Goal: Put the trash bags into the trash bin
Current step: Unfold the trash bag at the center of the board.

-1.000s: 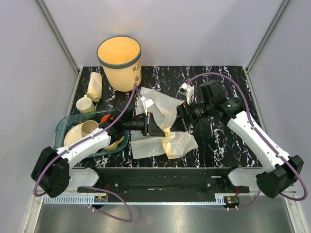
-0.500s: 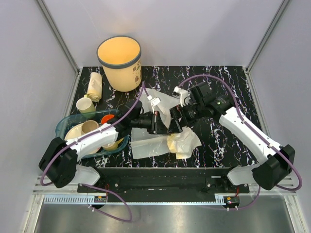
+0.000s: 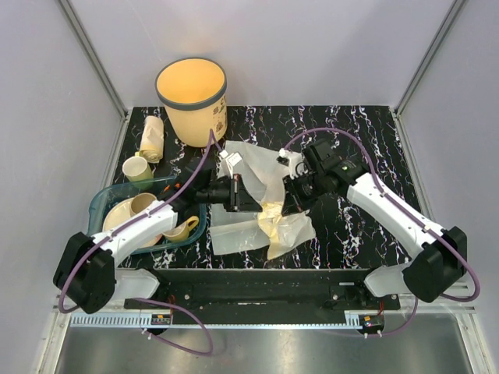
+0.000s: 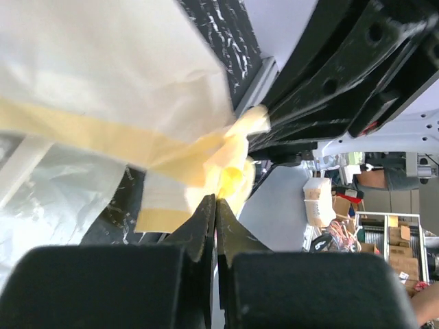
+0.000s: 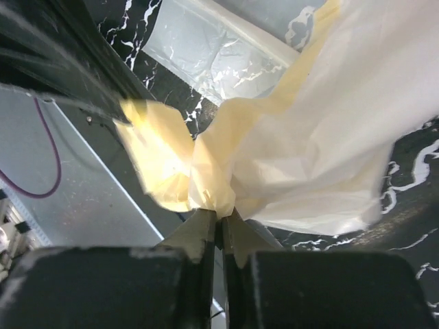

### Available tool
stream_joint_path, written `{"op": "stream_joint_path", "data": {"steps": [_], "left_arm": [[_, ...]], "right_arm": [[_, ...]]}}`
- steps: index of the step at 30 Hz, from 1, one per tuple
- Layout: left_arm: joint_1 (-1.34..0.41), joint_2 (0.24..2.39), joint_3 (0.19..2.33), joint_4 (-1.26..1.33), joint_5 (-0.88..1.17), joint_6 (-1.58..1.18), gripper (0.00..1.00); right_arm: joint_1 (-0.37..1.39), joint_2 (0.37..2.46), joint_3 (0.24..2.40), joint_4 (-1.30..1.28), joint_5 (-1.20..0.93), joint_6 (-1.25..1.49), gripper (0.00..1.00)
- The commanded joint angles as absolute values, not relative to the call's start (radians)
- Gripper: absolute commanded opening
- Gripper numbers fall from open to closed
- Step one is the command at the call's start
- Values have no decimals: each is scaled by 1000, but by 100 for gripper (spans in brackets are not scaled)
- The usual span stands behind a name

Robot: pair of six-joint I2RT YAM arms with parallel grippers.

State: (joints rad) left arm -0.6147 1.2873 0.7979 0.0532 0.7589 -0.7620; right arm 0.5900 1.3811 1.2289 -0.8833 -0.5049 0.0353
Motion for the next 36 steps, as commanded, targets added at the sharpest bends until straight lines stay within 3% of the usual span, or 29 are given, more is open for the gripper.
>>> {"op": "stream_joint_path", "data": {"steps": [1,16,19,20,22,24,29,32,33,36], "left_arm": [[-571,1212,769,-28,778,-700,0],[-419,1160,699,-195,744,-624,0],[-451,1170,725,-193,738,-604,0],[-466,1170,735,-195,726,-594,0],[-514,1167,761,-186,716,-568,0],[-543,1170,778,-186,700,-560,0],[-588,1178,792,-166,692,-555,0],[-589,1184,801,-164,687,-555,0],[-588,1184,802,-166,684,-555,0],[-578,1187,807,-186,681,-543,0]], "right_arm": [[534,1321,1224,-913,-480,5,0],[354,1259,1169,-1052,-540,-201,0],[354,1310,1196,-1080,-636,-204,31],[354,1336,1215,-1084,-685,-199,61],[354,1356,1239,-1077,-733,-189,85],[354,1370,1268,-1023,-776,-137,98],[360,1443,1322,-992,-784,-92,99],[360,1465,1295,-1011,-790,-107,89],[360,1462,1284,-1011,-790,-112,80],[360,1439,1259,-1040,-770,-144,69]]}}
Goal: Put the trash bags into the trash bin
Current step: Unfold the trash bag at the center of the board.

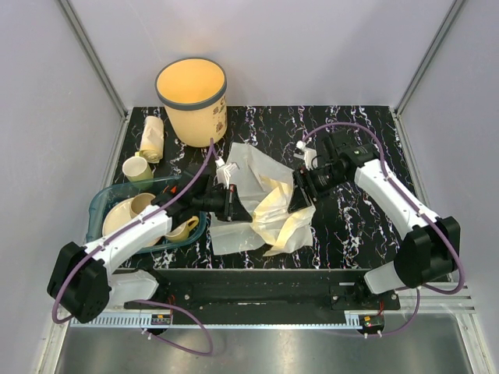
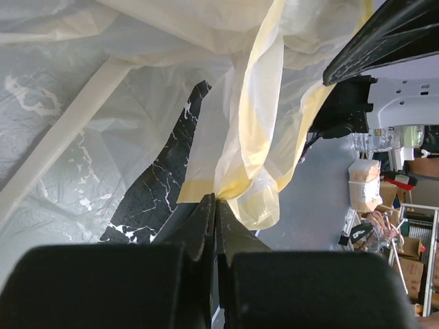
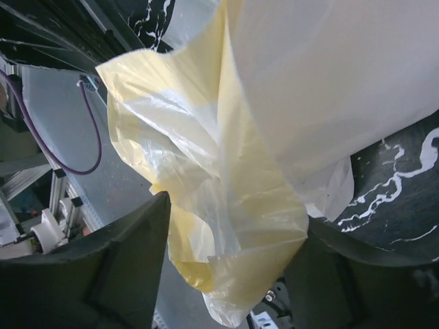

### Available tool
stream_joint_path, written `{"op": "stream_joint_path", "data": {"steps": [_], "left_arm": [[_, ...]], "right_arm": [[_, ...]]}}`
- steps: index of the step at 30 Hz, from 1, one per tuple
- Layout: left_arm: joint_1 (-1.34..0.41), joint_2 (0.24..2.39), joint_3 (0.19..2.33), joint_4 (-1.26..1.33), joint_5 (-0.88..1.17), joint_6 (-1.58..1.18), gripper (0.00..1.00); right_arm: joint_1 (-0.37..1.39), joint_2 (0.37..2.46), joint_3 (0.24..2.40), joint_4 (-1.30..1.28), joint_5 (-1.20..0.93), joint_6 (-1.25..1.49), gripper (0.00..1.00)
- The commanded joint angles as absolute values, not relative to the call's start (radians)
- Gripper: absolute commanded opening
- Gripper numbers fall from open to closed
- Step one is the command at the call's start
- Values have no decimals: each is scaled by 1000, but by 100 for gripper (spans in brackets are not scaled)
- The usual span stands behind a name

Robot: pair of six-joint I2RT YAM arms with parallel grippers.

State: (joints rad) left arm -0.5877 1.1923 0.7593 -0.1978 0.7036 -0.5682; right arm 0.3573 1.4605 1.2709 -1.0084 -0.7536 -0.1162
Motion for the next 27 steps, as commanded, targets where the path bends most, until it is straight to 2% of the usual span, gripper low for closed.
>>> {"op": "stream_joint_path", "data": {"steps": [1,3,4,5,7,10,11,12,14,15,19,22,27], "left_arm": [[-574,1186,805,-193,677,-537,0],[-555,1177,795,-204,678,-529,0],[-546,1174,792,-209,672,-528,0],[-534,1170,787,-216,670,-532,0],[-493,1167,766,-241,673,-538,0],[-459,1157,707,-151,762,-601,0],[-462,1154,694,-35,797,-653,0],[-468,1151,683,19,825,-678,7],[-476,1155,681,102,865,-707,34],[-476,1158,683,129,874,-721,56],[-485,1178,693,192,861,-772,80],[-505,1216,701,212,842,-778,85],[-586,1252,695,140,758,-747,86]], "right_arm": [[360,1424,1258,-1058,-744,-156,53],[356,1405,1253,-1063,-701,-176,36],[353,1388,1253,-1066,-654,-189,20],[350,1382,1253,-1069,-629,-192,10],[347,1370,1255,-1081,-598,-205,0],[347,1348,1250,-1059,-636,-181,0],[348,1344,1250,-1046,-653,-173,0],[348,1339,1250,-1033,-678,-163,0],[350,1330,1252,-1009,-701,-155,0],[351,1327,1247,-1000,-713,-150,0],[359,1301,1235,-970,-738,-160,0],[365,1293,1232,-962,-741,-150,0],[365,1284,1236,-956,-738,-134,0]]}}
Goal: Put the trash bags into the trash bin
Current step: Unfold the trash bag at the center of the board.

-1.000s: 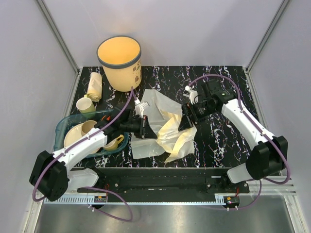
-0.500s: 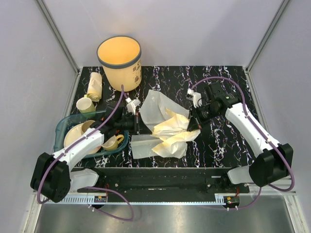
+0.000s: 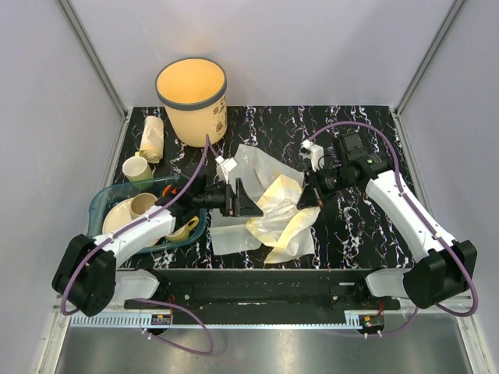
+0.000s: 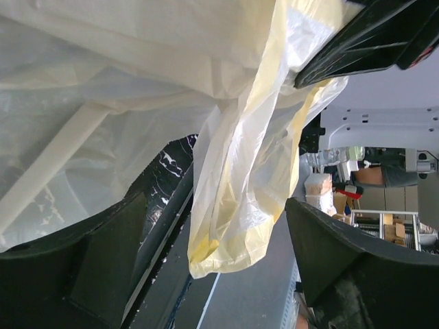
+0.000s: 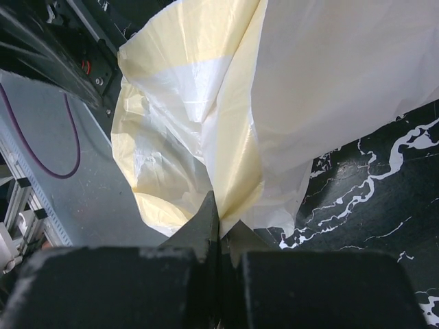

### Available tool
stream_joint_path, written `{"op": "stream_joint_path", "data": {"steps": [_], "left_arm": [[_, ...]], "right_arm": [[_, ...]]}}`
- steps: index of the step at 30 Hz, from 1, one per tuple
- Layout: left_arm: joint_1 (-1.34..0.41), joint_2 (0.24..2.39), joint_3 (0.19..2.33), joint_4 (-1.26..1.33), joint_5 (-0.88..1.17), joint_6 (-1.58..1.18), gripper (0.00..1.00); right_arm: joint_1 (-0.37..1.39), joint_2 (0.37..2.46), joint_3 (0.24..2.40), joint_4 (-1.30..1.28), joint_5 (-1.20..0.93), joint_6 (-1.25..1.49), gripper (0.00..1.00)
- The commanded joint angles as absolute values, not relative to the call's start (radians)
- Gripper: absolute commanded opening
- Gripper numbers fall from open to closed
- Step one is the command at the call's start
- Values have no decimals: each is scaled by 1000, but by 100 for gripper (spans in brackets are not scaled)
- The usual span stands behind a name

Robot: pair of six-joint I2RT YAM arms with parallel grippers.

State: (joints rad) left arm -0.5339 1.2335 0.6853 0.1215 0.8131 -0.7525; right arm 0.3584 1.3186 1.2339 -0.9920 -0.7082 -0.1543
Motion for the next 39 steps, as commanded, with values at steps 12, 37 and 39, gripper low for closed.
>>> {"op": "stream_joint_path", "data": {"steps": [12,37,39], "left_arm": [[-450,1263,785,38,848,-721,0],[-349,1081,1515,-373,376,-230,0],[-461,1138,1500,-374,369,-253,0]], "right_arm": [[264,1187,1253,-955,-606,-83,0],[67,1092,1721,-816,-338,-120,0],[124,1127,1660,-804,-485,-36,0]]}}
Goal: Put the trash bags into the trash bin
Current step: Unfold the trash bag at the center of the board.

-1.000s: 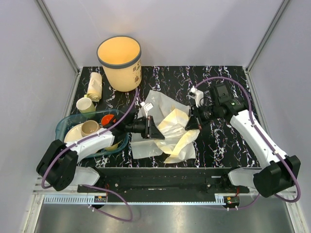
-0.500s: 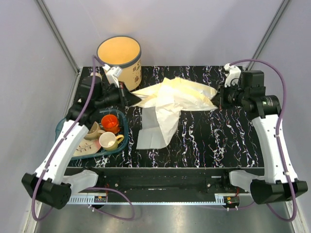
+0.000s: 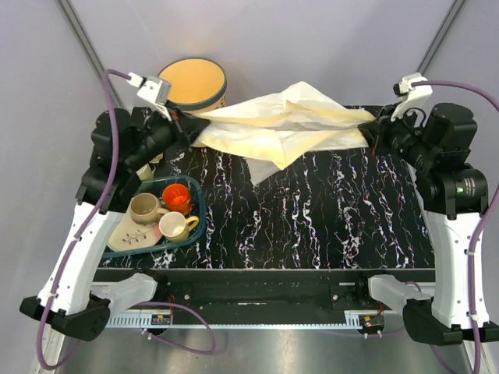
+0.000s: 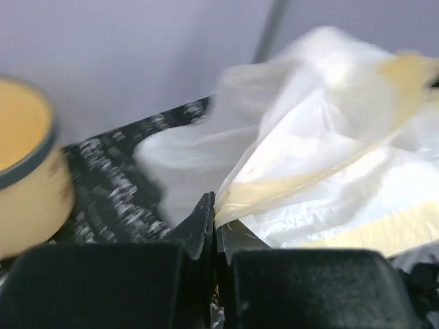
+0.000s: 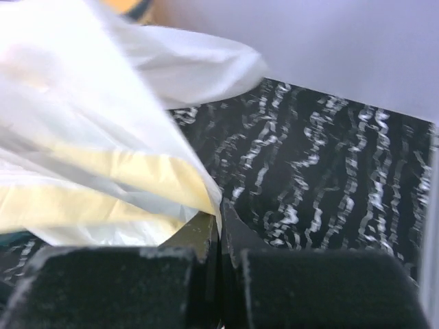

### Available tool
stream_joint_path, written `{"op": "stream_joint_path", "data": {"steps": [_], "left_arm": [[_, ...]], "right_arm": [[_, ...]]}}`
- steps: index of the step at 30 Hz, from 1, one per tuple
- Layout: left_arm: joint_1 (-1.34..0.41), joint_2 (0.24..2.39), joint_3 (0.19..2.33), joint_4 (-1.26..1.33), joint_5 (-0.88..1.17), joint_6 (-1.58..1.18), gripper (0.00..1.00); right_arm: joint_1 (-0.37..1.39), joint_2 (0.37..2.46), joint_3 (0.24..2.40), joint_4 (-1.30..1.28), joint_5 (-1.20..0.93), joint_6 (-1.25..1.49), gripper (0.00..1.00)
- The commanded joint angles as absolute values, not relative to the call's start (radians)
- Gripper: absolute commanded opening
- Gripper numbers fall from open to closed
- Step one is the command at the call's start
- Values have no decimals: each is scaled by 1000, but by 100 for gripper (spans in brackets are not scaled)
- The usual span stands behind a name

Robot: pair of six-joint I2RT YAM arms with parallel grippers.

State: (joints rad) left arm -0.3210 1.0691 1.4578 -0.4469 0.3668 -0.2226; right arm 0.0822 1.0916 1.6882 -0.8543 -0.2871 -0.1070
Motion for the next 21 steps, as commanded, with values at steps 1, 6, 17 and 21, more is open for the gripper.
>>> {"op": "stream_joint_path", "data": {"steps": [1,6,17,21], "left_arm": [[-515,1156,1427,-359,383,-280,0],[-578,1345,1255,-434,500,-333,0],[-453,1282,2025,-310,587,-242,0],[-503,1204,1713,-238,480,-258,0]], "right_arm": [[182,1152,1640,-828,-456,-26,0],[322,1232,1326,-766,-459,-35,0],[321,1218,2161,-784,-397,-78,0],[321,1147,1915,-698,-405,-45,0]]}}
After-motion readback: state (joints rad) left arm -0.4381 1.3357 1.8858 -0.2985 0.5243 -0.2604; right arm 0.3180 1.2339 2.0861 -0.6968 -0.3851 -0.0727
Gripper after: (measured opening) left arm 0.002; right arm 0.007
